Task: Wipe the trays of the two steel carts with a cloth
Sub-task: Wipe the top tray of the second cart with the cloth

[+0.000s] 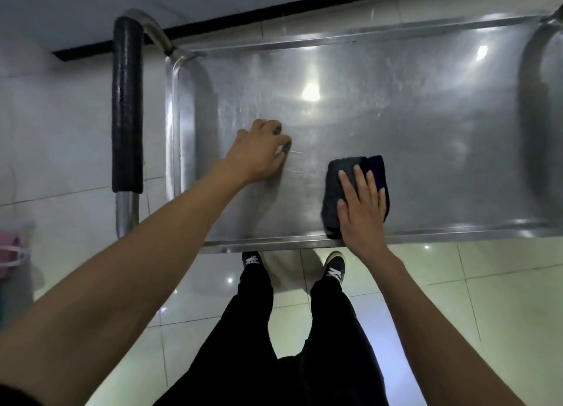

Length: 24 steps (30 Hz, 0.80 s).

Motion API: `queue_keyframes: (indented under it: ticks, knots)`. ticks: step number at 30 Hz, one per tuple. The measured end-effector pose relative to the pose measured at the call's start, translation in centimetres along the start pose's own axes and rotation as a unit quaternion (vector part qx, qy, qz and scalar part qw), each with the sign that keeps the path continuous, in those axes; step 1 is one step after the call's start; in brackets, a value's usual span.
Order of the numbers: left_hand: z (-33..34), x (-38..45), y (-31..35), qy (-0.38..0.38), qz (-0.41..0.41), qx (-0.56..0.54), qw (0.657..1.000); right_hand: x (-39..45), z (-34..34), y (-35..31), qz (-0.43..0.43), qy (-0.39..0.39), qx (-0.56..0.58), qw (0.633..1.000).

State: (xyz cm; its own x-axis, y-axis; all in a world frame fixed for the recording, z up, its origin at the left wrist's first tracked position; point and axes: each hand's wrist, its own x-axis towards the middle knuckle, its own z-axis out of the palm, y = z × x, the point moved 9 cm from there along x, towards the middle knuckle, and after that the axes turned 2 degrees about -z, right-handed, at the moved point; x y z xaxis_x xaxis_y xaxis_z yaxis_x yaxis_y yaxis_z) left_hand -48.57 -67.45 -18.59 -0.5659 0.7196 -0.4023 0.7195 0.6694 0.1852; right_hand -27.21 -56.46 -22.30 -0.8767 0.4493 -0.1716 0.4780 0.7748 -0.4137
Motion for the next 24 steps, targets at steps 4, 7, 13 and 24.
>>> queue_keyframes:
  ticks: [4, 7, 13, 24]
  knots:
    - [-0.8, -0.7, -4.2, -0.035, 0.005, 0.033, 0.999, -0.6, 3.2, -6.0, -0.026, 0.000, -0.023, 0.999]
    - [-1.2, -1.2, -6.9, -0.064, 0.016, 0.063, 0.996, -0.7, 5.2, -10.0, -0.032, -0.004, -0.037, 0.999]
    - [-1.7, -3.1, -10.9, -0.076, -0.001, 0.059, 0.995, -0.7, 8.4, -16.8, -0.078, -0.022, -0.064, 0.995]
    - [-0.5, -5.0, -12.0, -0.090, -0.057, 0.062, 0.992, -3.2, 14.4, -27.6, -0.183, -0.077, -0.045, 0.979]
